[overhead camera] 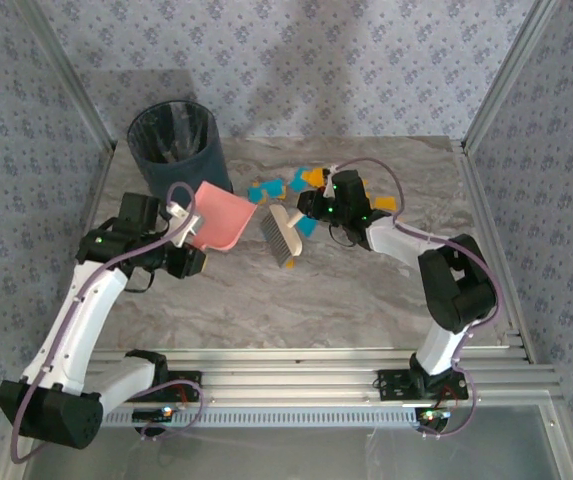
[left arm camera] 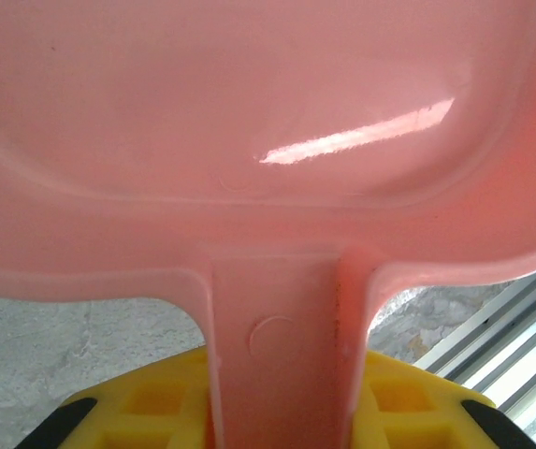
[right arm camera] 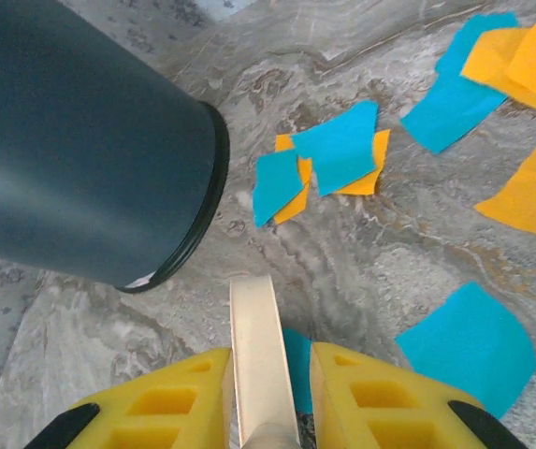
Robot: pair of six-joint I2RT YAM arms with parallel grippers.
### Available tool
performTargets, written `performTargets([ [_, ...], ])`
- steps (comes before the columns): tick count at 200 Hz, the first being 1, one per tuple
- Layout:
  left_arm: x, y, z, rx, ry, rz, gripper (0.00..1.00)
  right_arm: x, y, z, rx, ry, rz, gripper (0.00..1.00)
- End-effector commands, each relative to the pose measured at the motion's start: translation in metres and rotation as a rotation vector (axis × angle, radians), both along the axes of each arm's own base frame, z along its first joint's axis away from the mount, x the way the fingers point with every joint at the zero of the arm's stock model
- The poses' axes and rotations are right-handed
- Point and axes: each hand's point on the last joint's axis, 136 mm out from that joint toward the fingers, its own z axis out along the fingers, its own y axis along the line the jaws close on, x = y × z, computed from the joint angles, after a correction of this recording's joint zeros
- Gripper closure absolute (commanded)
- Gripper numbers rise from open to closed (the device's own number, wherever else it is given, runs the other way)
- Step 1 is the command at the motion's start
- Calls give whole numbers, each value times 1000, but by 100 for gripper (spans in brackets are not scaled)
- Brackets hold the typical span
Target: Sweep away the paper scraps from the table
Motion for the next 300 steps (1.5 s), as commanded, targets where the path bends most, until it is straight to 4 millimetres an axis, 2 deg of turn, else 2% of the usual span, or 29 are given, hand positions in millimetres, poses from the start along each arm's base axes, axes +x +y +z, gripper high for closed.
performTargets([
  [1, -5, -3, 1, 7, -16, -49, 100, 7, -21, 5, -27, -28, -96, 100],
  [57, -10, -16, -9, 12, -5, -124, 100, -21, -84, -13, -225, -21, -233, 100],
  [127, -14, -34, -24, 50, 26, -208, 100, -63, -139, 2, -389, -40, -367, 100],
  [145, -15, -38, -28, 64, 36, -234, 100, -70, -145, 10, -393, -60, -378, 100],
  [161, -16, -42, -30, 70, 41, -255, 100, -73, -142, 19, -359, -76, -357, 100],
  [189, -19, -51, -35, 73, 59, -300, 100, -75, -130, 45, -245, -144, -290, 100],
  [216, -21, -59, -40, 88, 72, -343, 100, -76, -133, 69, -169, -192, -281, 100],
  [253, -17, -63, -52, 147, 96, -373, 100, -70, -154, 85, -164, -224, -327, 100],
  [300, -19, -76, -68, 213, 151, -457, 100, -60, -186, 87, -374, -214, -370, 100],
])
